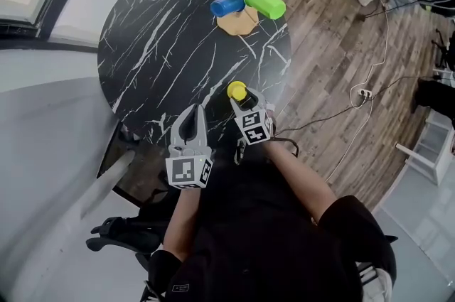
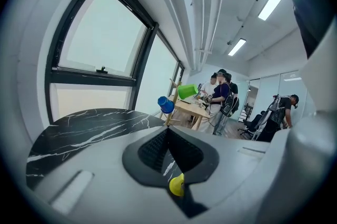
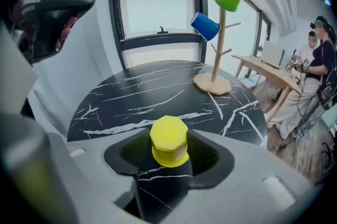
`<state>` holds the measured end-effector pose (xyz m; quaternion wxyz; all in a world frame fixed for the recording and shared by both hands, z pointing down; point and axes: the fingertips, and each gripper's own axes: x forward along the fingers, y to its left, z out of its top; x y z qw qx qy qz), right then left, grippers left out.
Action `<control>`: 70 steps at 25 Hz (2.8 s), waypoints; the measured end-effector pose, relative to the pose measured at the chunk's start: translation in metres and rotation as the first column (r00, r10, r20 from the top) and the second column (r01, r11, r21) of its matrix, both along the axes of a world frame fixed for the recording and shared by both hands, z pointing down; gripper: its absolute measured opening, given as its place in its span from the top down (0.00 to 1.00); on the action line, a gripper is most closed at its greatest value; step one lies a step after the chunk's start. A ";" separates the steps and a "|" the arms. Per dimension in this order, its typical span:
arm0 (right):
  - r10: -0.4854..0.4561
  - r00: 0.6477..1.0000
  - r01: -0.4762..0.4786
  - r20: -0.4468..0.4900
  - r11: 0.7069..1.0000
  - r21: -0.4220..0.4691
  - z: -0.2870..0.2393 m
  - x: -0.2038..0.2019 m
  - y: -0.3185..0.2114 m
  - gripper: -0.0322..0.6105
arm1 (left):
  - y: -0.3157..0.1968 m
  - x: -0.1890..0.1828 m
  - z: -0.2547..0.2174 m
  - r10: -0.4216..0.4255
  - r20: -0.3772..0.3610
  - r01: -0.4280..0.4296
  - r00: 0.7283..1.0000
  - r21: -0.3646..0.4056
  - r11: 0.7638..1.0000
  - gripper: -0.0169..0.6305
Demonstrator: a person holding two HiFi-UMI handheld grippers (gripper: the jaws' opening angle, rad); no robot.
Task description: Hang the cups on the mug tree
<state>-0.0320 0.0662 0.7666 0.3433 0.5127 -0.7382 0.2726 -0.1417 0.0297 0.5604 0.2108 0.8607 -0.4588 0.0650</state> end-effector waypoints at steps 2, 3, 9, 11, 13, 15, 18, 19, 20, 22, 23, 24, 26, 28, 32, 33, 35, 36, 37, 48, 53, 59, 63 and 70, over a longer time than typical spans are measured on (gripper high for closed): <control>-0.004 1.000 0.004 -0.001 1.000 0.009 -0.003 0.002 -0.001 0.62 | -0.001 0.001 -0.001 -0.001 -0.004 0.001 1.000 -0.001 1.000 0.98; -0.006 1.000 0.006 -0.001 1.000 0.013 -0.006 0.003 -0.002 0.62 | -0.001 0.002 -0.002 0.000 -0.005 0.000 1.000 0.001 1.000 0.98; -0.007 1.000 0.006 0.020 0.998 0.062 -0.032 0.010 -0.010 0.62 | -0.005 0.013 -0.015 0.025 -0.012 -0.024 1.000 0.022 0.999 0.98; -0.005 1.000 0.002 0.027 0.996 0.090 -0.047 0.014 -0.013 0.62 | -0.008 0.017 -0.021 0.026 -0.025 -0.025 0.999 0.029 0.999 0.98; 0.001 0.999 -0.006 0.039 0.992 0.122 -0.063 0.019 -0.016 0.62 | -0.010 0.021 -0.028 0.030 -0.032 -0.029 0.999 0.037 0.999 0.98; 0.008 0.999 -0.015 0.045 0.988 0.156 -0.080 0.026 -0.019 0.62 | -0.013 0.026 -0.035 0.038 -0.036 -0.036 0.999 0.047 0.998 0.98; 0.012 0.999 -0.022 0.047 0.978 0.205 -0.105 0.035 -0.023 0.62 | -0.015 0.034 -0.045 0.056 -0.049 -0.053 0.997 0.056 0.997 0.98; 0.011 0.999 -0.021 0.046 0.974 0.224 -0.113 0.038 -0.024 0.62 | -0.016 0.037 -0.048 0.065 -0.057 -0.061 0.996 0.056 0.997 0.98; 0.010 0.999 -0.020 0.045 0.970 0.243 -0.122 0.041 -0.027 0.62 | -0.017 0.041 -0.052 0.072 -0.065 -0.069 0.995 0.057 0.996 0.98; 0.008 0.999 -0.021 0.048 0.960 0.277 -0.138 0.048 -0.034 0.62 | -0.022 0.047 -0.059 0.078 -0.076 -0.073 0.994 0.065 0.995 0.98; 0.008 0.999 -0.023 0.051 0.956 0.294 -0.145 0.052 -0.037 0.62 | -0.024 0.050 -0.063 0.077 -0.076 -0.072 0.994 0.071 0.995 0.98; 0.008 0.998 -0.024 0.054 0.951 0.309 -0.152 0.055 -0.040 0.62 | -0.026 0.053 -0.067 0.075 -0.074 -0.069 0.994 0.078 0.995 0.98; 0.009 0.998 -0.029 0.062 0.941 0.336 -0.165 0.063 -0.045 0.62 | -0.030 0.059 -0.073 0.073 -0.068 -0.067 0.995 0.088 0.994 0.98; 0.012 0.998 -0.036 0.069 0.933 0.358 -0.175 0.071 -0.048 0.62 | -0.032 0.066 -0.077 0.074 -0.063 -0.068 0.995 0.093 0.993 0.98; 0.015 0.997 -0.046 0.082 0.922 0.385 -0.184 0.084 -0.057 0.62 | -0.035 0.081 -0.082 0.077 -0.061 -0.071 0.995 0.097 0.993 0.98; 0.016 0.996 -0.048 0.086 0.920 0.389 -0.185 0.086 -0.060 0.62 | -0.036 0.084 -0.083 0.078 -0.059 -0.072 0.995 0.099 0.992 0.98; 0.014 0.995 -0.050 0.094 0.917 0.395 -0.187 0.092 -0.067 0.62 | -0.039 0.089 -0.084 0.079 -0.053 -0.073 0.995 0.103 0.992 0.98; 0.011 0.995 -0.049 0.097 0.916 0.398 -0.188 0.094 -0.070 0.62 | -0.040 0.092 -0.085 0.077 -0.051 -0.071 0.996 0.104 0.992 0.98; 0.010 0.995 -0.049 0.100 0.915 0.400 -0.189 0.097 -0.073 0.62 | -0.041 0.095 -0.086 0.074 -0.050 -0.069 0.996 0.105 0.992 0.98; -0.008 0.991 -0.047 0.132 0.909 0.413 -0.184 0.124 -0.102 0.62 | -0.057 0.117 -0.093 0.019 -0.038 -0.015 0.999 0.116 0.993 0.98; -0.033 0.989 -0.028 0.146 0.915 0.402 -0.176 0.128 -0.117 0.62 | -0.065 0.123 -0.090 -0.016 -0.025 0.019 1.000 0.110 0.994 0.98; -0.060 0.985 -0.008 0.161 0.920 0.391 -0.164 0.133 -0.137 0.62 | -0.070 0.127 -0.090 -0.059 -0.011 0.060 0.998 0.108 0.992 0.98; -0.080 0.982 0.008 0.171 0.922 0.387 -0.159 0.131 -0.153 0.62 | -0.073 0.125 -0.091 -0.089 0.006 0.088 0.996 0.100 0.991 0.98; -0.101 0.981 0.037 0.166 0.935 0.353 -0.139 0.126 -0.168 0.62 | -0.076 0.119 -0.090 -0.128 0.013 0.126 0.992 0.095 0.987 0.98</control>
